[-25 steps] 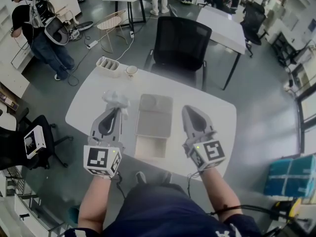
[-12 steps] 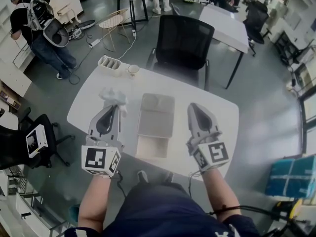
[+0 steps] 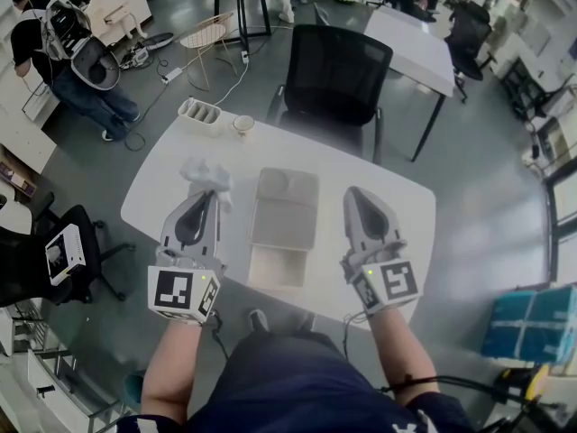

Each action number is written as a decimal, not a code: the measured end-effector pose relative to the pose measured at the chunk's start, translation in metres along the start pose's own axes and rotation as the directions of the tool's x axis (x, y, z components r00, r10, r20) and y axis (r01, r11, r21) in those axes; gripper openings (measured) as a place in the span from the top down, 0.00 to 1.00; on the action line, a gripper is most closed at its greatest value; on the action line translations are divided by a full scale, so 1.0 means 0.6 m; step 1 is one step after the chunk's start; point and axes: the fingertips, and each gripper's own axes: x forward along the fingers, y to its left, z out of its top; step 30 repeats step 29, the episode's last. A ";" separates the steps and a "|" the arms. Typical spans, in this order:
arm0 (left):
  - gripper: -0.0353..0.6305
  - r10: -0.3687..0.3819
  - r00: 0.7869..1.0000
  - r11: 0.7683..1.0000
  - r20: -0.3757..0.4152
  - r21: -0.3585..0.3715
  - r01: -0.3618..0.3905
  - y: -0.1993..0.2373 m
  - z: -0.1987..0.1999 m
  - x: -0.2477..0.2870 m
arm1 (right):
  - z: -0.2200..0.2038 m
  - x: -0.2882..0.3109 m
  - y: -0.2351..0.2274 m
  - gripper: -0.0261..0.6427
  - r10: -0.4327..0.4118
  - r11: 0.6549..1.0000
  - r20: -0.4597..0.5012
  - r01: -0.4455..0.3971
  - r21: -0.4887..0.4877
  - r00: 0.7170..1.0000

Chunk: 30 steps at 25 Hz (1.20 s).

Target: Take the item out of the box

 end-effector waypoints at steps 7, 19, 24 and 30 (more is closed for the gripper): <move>0.90 0.003 1.000 1.000 -0.004 -0.002 -0.003 0.003 -0.005 0.000 | 0.001 0.003 0.005 0.95 0.006 1.000 0.006 -0.006 -0.010 1.000; 0.90 0.001 1.000 1.000 -0.003 0.000 -0.001 -0.001 -0.004 -0.004 | 0.004 -0.001 0.006 0.95 0.011 1.000 0.006 -0.011 -0.011 1.000; 0.90 -0.001 1.000 1.000 -0.003 -0.004 0.001 -0.001 -0.004 -0.004 | 0.004 0.000 0.006 0.95 0.008 1.000 -0.001 -0.008 -0.010 1.000; 0.90 -0.003 1.000 1.000 -0.006 -0.002 0.003 -0.002 -0.005 -0.007 | 0.003 -0.003 0.008 0.95 0.008 1.000 -0.009 -0.009 -0.013 1.000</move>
